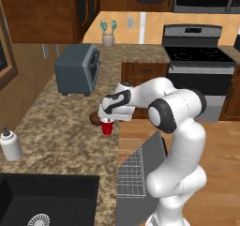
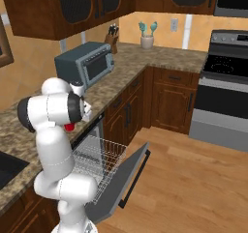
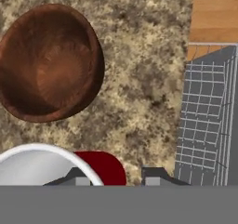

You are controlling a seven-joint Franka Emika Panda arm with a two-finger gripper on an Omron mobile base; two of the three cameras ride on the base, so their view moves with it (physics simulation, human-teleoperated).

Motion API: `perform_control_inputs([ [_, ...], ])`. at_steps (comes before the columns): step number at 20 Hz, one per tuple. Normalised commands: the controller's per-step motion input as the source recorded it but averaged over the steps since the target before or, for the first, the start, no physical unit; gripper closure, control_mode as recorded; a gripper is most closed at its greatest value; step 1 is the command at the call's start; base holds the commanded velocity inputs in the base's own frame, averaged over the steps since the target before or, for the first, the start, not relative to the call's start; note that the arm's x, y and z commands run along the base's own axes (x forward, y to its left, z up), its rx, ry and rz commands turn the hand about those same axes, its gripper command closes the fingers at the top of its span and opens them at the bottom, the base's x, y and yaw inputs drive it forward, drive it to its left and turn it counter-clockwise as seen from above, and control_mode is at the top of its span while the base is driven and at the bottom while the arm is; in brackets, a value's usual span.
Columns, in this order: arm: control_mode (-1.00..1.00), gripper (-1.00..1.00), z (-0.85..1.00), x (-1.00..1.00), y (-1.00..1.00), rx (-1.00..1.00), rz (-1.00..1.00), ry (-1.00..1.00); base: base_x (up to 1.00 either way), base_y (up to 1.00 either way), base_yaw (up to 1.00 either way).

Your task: Pick up the cup and bowl from the counter, place them in the dishwasher, and close the dishwasher door.

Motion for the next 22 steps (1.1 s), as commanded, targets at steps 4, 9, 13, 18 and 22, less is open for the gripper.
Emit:
perform_control_inputs([
  [4,-1.0,1.0,-0.07,-0.39,0.0,0.0,0.0,0.0,0.0,0.0,0.0],
  [9,-1.0,1.0,0.0,-0.97,-0.19,0.02,0.0,-0.01,0.0,0.0,0.0],
  [13,-1.0,1.0,0.06,-0.99,-0.64,0.07,0.0,-0.02,0.0,0.0,0.0],
  [18,-1.0,1.0,0.0,-0.37,-0.79,0.05,0.0,0.01,0.0,0.0,0.0],
  [22,-1.0,1.0,-0.07,0.01,-0.61,0.0,0.03,0.04,0.0,0.0,0.0],
])
